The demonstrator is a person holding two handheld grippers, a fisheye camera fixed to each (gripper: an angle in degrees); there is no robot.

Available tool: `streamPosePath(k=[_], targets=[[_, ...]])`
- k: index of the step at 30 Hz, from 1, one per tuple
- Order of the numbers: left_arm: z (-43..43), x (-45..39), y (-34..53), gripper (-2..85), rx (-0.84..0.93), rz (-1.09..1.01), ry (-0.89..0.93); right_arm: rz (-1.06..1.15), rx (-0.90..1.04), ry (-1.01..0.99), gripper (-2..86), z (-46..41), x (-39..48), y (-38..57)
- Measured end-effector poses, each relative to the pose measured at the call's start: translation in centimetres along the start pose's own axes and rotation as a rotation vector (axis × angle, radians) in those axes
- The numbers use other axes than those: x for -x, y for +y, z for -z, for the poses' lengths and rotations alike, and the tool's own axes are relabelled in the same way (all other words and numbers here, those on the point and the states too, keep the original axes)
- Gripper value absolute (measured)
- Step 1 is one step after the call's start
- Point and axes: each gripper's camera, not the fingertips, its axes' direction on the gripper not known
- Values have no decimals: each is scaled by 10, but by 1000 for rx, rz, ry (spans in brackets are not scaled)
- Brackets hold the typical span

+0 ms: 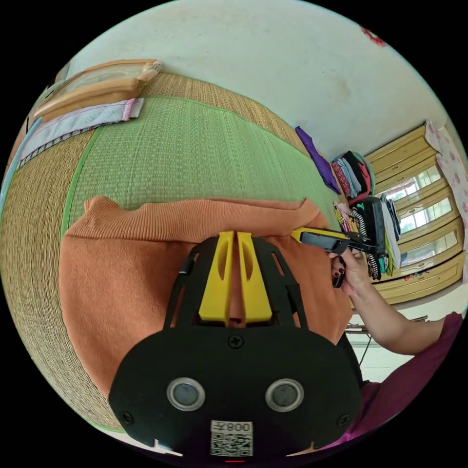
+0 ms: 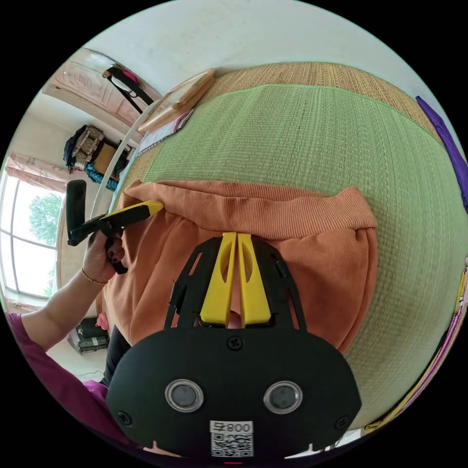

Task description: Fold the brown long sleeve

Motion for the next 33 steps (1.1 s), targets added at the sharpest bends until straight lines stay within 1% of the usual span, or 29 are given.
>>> streamPosePath(k=[3, 6, 7, 8, 11, 13, 17, 21, 24, 27, 28, 30, 33], targets=[[4, -21, 8, 60, -11, -67, 36, 8, -25, -13, 2, 5, 1, 4], [-18, -41, 11, 51, 86, -124, -54, 12, -49, -8, 3, 7, 3, 8], [-23, -47, 14, 38, 87, -132, -132, 14, -47, 1, 3, 8, 6, 7], [-22, -50, 15, 33, 77, -151, -145, 16, -43, 9, 2, 10, 8, 6], [-16, -56, 15, 15, 82, -130, -117, 19, -33, 0, 2, 16, 9, 3], [0, -61, 18, 10, 33, -132, -99, 29, -47, -3, 2, 22, 10, 3], [19, -68, 18, 7, -5, -151, -100, 32, -80, -19, 1, 37, 12, -1], [23, -61, 18, 6, 11, -123, -106, 43, -69, -7, 1, 40, 12, -10], [32, -53, 24, 7, -1, -94, -84, 39, -88, -26, 0, 49, 12, -13], [32, -46, 33, 9, 35, -87, -97, 30, -63, -37, 0, 46, 8, -15], [36, -41, 36, 9, 33, -72, -77, 14, -60, -58, 0, 46, 4, -15], [46, -36, 40, 10, 28, -57, -52, 6, -85, -84, 0, 55, 3, -14], [61, -35, 48, 11, 23, -70, -65, 29, -178, -104, 1, 85, 12, -5]])
